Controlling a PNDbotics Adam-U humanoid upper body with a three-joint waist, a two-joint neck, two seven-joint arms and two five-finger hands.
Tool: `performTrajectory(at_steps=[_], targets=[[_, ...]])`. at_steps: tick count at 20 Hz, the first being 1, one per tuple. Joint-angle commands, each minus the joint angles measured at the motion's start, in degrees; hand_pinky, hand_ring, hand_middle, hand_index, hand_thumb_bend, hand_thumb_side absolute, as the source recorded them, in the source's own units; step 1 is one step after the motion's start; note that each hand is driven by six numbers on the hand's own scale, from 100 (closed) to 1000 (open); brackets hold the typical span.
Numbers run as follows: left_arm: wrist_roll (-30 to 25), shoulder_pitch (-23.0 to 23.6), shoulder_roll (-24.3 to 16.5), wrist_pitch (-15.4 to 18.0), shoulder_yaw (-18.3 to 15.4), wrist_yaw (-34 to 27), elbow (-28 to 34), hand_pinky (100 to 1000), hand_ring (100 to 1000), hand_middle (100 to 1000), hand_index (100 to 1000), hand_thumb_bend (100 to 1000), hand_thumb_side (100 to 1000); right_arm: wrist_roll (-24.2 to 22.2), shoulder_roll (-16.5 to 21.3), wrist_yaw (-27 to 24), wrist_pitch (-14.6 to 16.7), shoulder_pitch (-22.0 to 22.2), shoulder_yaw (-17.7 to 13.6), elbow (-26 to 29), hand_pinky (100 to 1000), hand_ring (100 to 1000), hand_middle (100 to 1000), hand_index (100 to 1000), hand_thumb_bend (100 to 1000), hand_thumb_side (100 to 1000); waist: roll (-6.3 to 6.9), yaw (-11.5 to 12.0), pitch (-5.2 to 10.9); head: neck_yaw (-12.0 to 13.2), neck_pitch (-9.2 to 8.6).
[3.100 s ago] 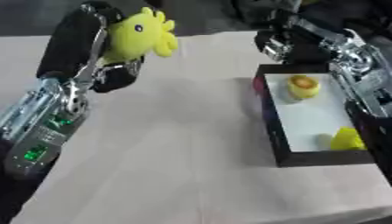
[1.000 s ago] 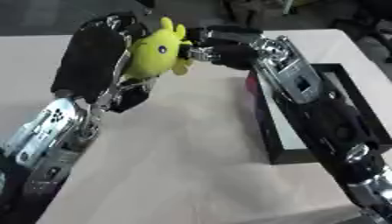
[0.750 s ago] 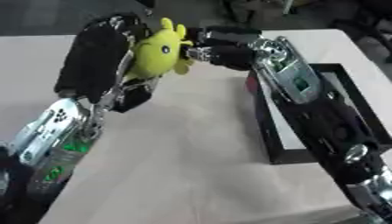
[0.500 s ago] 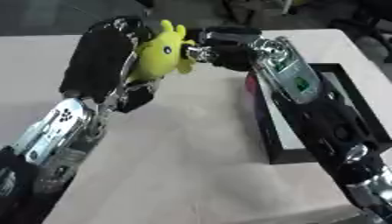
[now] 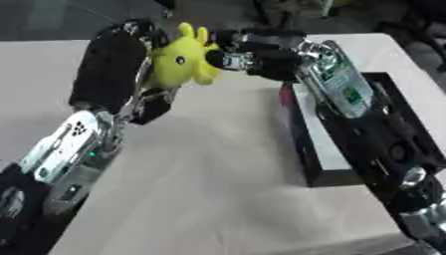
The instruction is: Pick up the objects with one hand, pass them to the other hand, and then place them into the box on the other side of the table.
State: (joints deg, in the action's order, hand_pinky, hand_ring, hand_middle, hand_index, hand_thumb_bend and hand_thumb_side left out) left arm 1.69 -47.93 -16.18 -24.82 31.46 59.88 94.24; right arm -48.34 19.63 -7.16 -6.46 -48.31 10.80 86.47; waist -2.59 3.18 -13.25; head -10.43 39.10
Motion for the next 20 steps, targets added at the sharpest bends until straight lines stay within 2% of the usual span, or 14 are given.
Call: performTrajectory(at_steps=[1,10,14,20], targets=[[-0.1,-1.3,-0.8,-0.3,-0.7,0.6,0.3,677,583,495,506,248,100,-0.9,1.4,-0.1,-0.2,-0.7,-0.7,1.6,1000,1000,1000,1000,100,709,-0.48,-0.1,1.94,0.1,-0.88],[0.8,-2.0,0.5,1.2,-0.3,1.4,1.5,670,577,486,499,244,100,-1.9,1.5,0.3,-0.2,-0.9,0.1,1.4,1000,1000,1000,1000,100,764,-0.64,0.3,2.00,-0.2,-0.80],[1.7,-2.0,0.9,2.2,-0.2,2.5,2.4,660,562,470,469,259,100,-0.4,1.7,2.5,0.5,-0.9,0.3,1.5,1000,1000,1000,1000,100,723,-0.77,0.6,2.00,-0.4,-0.72],[2.0,-2.3,1.8,2.0,-0.1,2.7,2.4,658,556,458,462,276,100,0.9,1.2,4.5,0.7,-1.3,0.9,1.1,1000,1000,1000,1000,100,724,-0.85,0.8,1.95,-0.7,-0.52]])
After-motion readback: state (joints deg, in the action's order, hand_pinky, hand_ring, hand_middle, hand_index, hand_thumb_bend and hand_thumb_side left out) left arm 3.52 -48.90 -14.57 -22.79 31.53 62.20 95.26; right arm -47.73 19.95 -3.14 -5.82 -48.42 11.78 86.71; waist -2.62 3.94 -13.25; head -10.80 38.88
